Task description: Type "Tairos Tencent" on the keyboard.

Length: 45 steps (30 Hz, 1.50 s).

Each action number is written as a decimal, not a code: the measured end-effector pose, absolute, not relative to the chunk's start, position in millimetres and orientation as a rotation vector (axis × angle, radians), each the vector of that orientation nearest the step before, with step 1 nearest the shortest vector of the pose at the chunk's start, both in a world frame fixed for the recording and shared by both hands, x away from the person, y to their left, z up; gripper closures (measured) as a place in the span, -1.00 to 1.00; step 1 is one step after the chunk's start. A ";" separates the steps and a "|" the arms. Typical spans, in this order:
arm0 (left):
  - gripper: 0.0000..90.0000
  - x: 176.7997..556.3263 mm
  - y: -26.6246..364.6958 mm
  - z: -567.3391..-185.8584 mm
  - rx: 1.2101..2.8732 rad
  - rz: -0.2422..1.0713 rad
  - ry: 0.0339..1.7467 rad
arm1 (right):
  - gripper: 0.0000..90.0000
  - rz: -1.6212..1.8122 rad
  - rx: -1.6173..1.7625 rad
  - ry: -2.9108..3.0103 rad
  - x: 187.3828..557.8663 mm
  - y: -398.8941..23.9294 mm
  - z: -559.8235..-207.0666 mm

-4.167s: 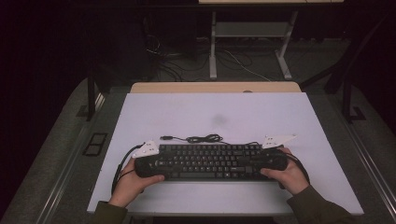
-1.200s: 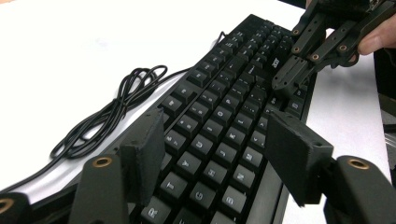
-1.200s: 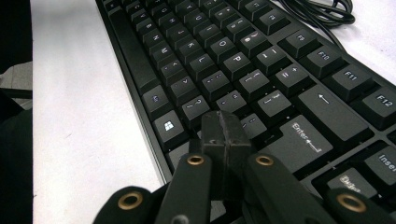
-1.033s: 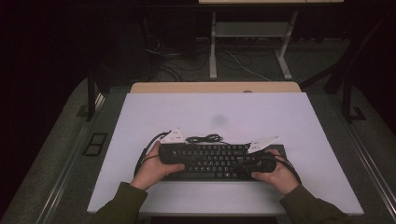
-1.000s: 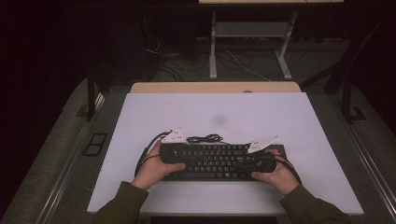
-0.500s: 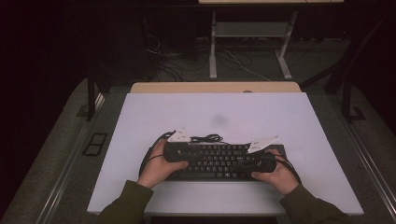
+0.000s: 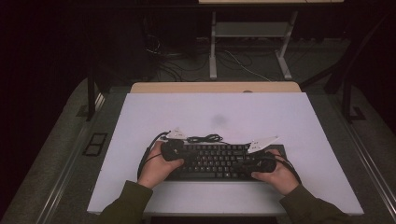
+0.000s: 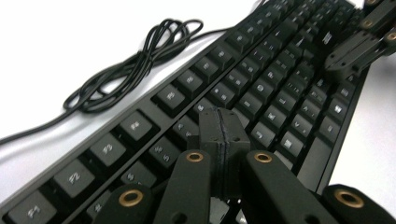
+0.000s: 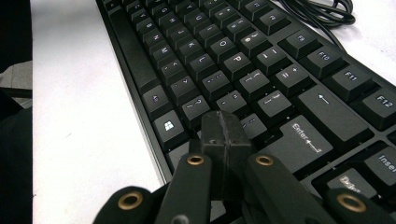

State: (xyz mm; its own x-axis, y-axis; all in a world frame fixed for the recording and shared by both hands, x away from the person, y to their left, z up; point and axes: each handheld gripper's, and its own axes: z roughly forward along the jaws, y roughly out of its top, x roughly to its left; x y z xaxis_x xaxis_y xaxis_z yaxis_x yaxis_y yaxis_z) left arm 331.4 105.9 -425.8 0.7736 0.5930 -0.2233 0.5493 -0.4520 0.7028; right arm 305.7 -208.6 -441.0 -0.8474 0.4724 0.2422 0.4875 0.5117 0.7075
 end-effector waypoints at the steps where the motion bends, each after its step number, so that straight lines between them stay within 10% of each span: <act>1: 0.98 331.3 106.0 -425.7 2.158 0.065 0.849 | 1.00 -1.280 -0.862 -2.715 305.7 -208.7 -441.0; 45: 0.78 327.9 113.2 -417.7 2.125 0.076 0.852 | 0.99 -1.280 -0.864 -2.713 305.8 -208.7 -441.1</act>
State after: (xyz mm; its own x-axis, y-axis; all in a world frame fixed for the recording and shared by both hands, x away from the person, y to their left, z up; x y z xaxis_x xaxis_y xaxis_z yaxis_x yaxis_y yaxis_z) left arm 327.9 113.2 -417.7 0.7687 0.5975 -0.2284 0.5473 -0.4295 0.7184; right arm 305.8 -208.7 -441.1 -0.8465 0.4731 0.2440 0.4892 0.5106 0.7071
